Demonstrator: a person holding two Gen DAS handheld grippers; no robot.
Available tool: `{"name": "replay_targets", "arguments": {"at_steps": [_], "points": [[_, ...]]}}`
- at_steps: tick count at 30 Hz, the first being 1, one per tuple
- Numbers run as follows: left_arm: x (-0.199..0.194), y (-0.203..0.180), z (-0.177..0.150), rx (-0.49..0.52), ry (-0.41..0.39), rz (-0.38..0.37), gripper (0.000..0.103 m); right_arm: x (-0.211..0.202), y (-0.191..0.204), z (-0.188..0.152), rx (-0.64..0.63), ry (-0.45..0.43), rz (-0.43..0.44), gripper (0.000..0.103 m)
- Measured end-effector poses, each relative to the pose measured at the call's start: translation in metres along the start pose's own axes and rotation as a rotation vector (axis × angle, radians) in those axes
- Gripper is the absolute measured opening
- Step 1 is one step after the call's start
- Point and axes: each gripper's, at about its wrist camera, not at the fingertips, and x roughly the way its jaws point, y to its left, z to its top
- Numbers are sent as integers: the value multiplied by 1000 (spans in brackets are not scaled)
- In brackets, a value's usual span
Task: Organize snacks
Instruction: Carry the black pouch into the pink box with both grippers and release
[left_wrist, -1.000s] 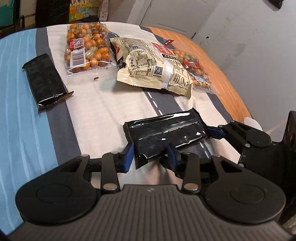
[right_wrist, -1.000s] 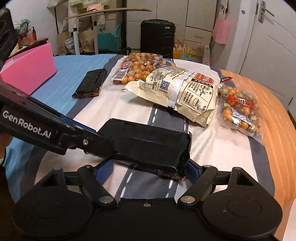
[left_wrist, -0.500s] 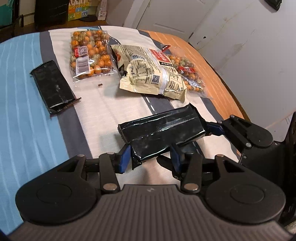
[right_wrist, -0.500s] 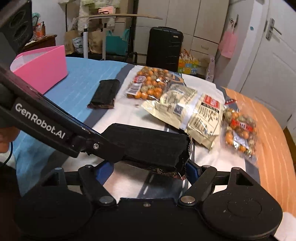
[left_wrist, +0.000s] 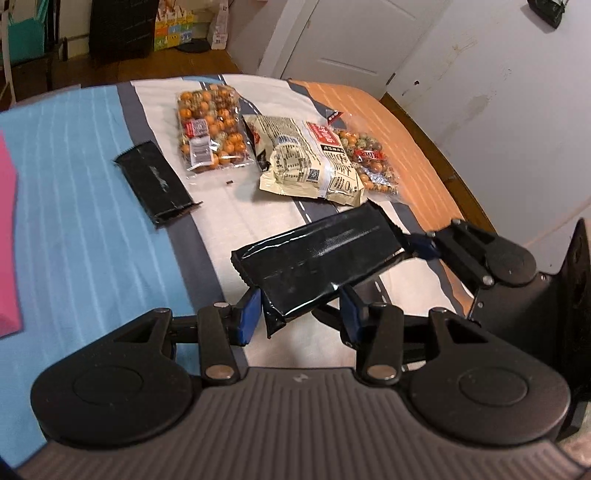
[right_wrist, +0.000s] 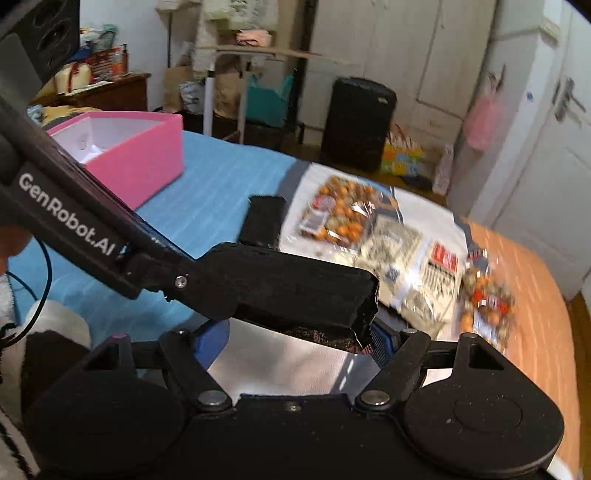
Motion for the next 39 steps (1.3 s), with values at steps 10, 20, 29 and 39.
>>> {"name": "replay_targets", "arguments": {"at_steps": [10, 20, 29, 39], "points": [[-43, 8, -6, 27, -81, 138, 44, -1, 23, 28, -111, -84, 88, 81], [-104, 34, -18, 18, -151, 260, 44, -4, 65, 66, -230, -193, 194, 80], [-163, 83, -22, -30, -221, 376, 44, 11, 115, 119, -345, -299, 301, 80], [-169, 159, -8, -37, -174, 471, 46, 89, 141, 172, -317, -300, 524, 78]]}}
